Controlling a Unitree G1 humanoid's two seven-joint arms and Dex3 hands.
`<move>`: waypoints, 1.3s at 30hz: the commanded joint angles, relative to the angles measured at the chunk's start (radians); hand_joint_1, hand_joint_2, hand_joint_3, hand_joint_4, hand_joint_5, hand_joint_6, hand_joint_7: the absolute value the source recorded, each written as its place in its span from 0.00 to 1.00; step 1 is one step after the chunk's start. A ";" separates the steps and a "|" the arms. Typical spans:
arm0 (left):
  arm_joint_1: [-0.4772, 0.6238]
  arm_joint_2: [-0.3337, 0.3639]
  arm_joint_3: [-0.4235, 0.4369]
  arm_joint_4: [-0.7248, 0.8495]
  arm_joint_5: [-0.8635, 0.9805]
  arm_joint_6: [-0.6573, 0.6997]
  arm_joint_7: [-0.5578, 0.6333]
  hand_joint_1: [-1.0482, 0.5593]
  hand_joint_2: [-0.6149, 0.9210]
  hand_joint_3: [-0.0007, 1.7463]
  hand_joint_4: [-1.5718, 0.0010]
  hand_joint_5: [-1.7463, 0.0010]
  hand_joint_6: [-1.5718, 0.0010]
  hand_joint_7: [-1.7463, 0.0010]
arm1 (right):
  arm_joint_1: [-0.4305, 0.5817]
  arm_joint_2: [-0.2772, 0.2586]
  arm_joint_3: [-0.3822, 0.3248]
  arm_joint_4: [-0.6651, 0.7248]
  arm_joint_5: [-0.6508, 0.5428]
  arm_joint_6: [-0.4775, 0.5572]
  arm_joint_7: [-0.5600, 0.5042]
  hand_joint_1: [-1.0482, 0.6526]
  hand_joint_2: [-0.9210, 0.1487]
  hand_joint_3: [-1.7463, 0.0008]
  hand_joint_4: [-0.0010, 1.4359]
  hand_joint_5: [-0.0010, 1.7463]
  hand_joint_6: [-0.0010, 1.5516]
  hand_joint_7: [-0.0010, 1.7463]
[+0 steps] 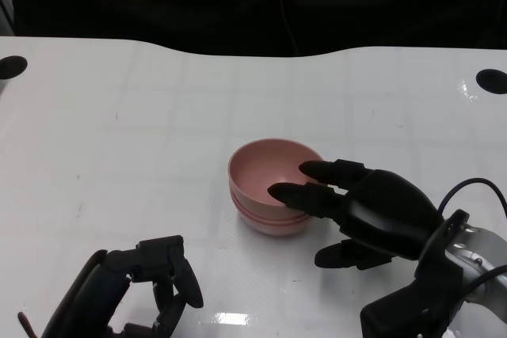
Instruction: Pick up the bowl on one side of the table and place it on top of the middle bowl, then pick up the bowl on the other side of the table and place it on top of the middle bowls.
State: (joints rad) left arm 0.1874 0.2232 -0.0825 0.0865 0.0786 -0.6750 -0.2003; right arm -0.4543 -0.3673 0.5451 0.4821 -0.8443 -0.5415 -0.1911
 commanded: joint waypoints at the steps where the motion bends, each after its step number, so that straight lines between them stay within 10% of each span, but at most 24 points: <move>1: 0.009 0.012 0.003 -0.006 0.004 -0.001 -0.006 0.62 0.64 0.81 0.47 0.00 0.50 0.16 | 0.004 -0.014 -0.008 0.010 -0.001 -0.020 -0.037 0.21 0.00 0.82 0.13 0.01 0.14 0.00; 12: 0.008 0.012 0.001 -0.003 0.003 -0.004 -0.007 0.63 0.64 0.81 0.47 0.00 0.50 0.16 | 0.015 0.001 -0.038 0.042 0.034 -0.093 -0.160 0.22 0.00 0.83 0.13 0.01 0.13 0.00; 17: 0.008 0.010 0.000 -0.003 0.003 -0.003 -0.007 0.64 0.64 0.82 0.47 0.00 0.50 0.16 | 0.056 0.016 -0.107 0.072 0.083 -0.212 -0.337 0.32 0.00 0.86 0.29 0.12 0.26 0.06; 19: 0.007 0.012 0.000 -0.003 0.005 -0.003 -0.007 0.64 0.64 0.82 0.47 0.00 0.50 0.16 | 0.068 0.018 -0.123 0.083 0.103 -0.247 -0.356 0.33 0.00 0.86 0.18 0.36 0.28 0.10; 27: 0.006 0.012 0.001 -0.005 0.011 0.000 -0.004 0.64 0.64 0.82 0.47 0.00 0.50 0.15 | 0.123 0.024 -0.174 0.087 0.195 -0.334 -0.341 0.38 0.00 0.89 0.17 0.58 0.34 0.19; 39: 0.006 0.012 0.001 -0.005 0.011 0.001 -0.004 0.64 0.64 0.82 0.47 0.00 0.50 0.15 | 0.135 0.039 -0.210 0.087 0.205 -0.357 -0.304 0.39 0.00 0.91 0.19 0.59 0.33 0.23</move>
State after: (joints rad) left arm 0.1867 0.2235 -0.0839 0.0865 0.0825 -0.6748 -0.2003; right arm -0.3292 -0.3243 0.3500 0.5701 -0.6491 -0.8871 -0.5004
